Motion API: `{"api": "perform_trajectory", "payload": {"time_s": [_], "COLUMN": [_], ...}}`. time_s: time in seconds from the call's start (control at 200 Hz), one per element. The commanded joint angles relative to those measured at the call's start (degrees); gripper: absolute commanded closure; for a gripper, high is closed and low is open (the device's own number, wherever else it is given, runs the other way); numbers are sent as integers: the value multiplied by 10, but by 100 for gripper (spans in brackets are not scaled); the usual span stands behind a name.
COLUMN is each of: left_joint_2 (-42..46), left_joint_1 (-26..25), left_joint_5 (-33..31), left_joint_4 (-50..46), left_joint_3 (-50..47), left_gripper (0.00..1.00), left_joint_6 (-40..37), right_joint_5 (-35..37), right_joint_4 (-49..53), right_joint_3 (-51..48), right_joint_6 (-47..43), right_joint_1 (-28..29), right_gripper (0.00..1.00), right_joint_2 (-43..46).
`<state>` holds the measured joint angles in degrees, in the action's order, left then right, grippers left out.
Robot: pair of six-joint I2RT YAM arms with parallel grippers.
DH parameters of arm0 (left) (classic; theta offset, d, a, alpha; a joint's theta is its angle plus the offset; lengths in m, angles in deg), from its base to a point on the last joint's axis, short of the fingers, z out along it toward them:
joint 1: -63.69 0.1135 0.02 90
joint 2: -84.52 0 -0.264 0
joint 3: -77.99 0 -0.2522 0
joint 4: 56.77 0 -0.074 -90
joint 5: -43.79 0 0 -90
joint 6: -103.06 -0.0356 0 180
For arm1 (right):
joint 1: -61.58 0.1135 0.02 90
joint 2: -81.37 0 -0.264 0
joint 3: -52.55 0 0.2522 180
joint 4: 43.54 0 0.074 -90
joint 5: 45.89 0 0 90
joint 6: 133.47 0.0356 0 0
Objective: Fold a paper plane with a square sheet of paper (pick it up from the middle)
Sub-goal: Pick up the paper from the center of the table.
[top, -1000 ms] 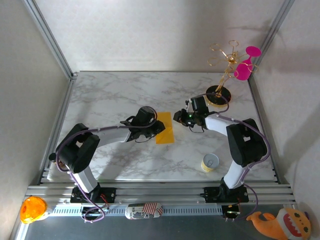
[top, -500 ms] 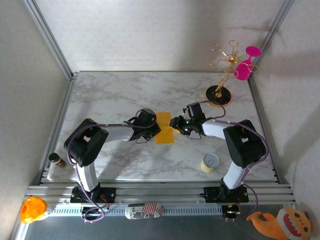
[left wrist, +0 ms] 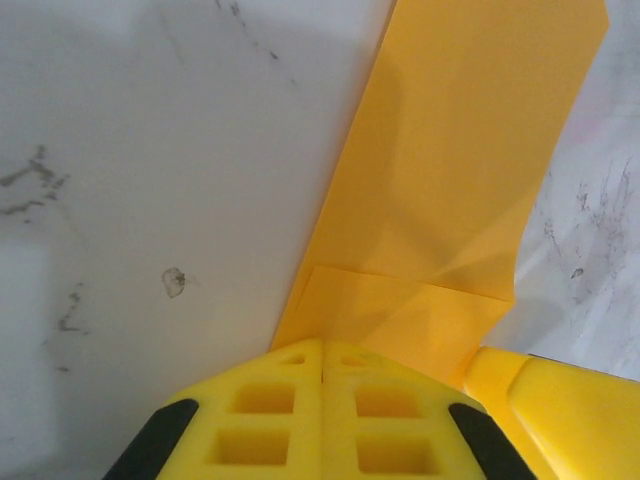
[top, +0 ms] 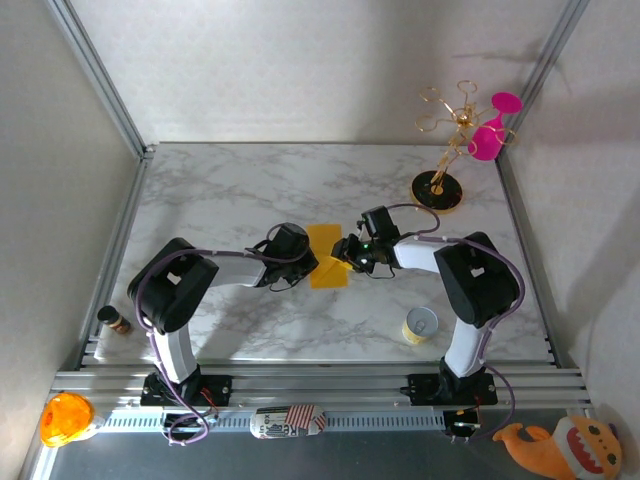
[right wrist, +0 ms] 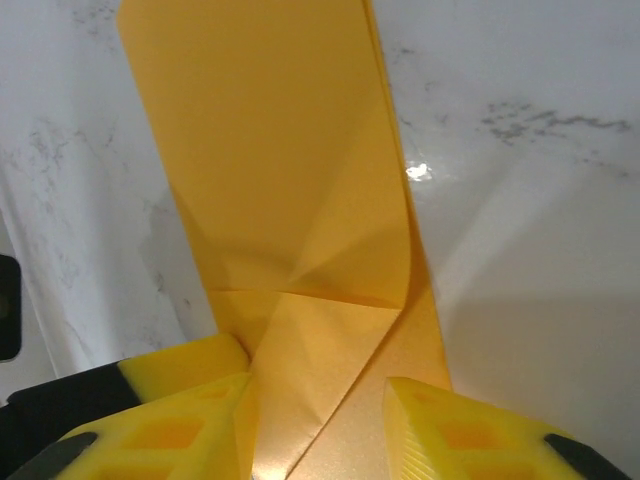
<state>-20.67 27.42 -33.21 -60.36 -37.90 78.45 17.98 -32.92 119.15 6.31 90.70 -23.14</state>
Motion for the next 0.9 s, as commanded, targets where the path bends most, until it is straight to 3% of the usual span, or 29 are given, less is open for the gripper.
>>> {"api": "perform_trajectory", "payload": {"time_s": [0.0,0.601,0.896], "left_joint_2": [-16,-12,0], "left_joint_1": [3,3,5], "left_joint_5": [-15,-3,2], "left_joint_4": [-17,-3,-2], "left_joint_3": [-17,-30,-26], "left_gripper": [96,95,95], "left_joint_6": [11,19,22], "right_joint_5": [-1,-35,-62], "right_joint_4": [14,11,-31], "right_joint_3": [20,36,16], "right_joint_6": [9,-1,8], "right_joint_1": [5,8,11], "right_gripper": [62,68,79], "right_joint_2": [-11,-35,-38]}}
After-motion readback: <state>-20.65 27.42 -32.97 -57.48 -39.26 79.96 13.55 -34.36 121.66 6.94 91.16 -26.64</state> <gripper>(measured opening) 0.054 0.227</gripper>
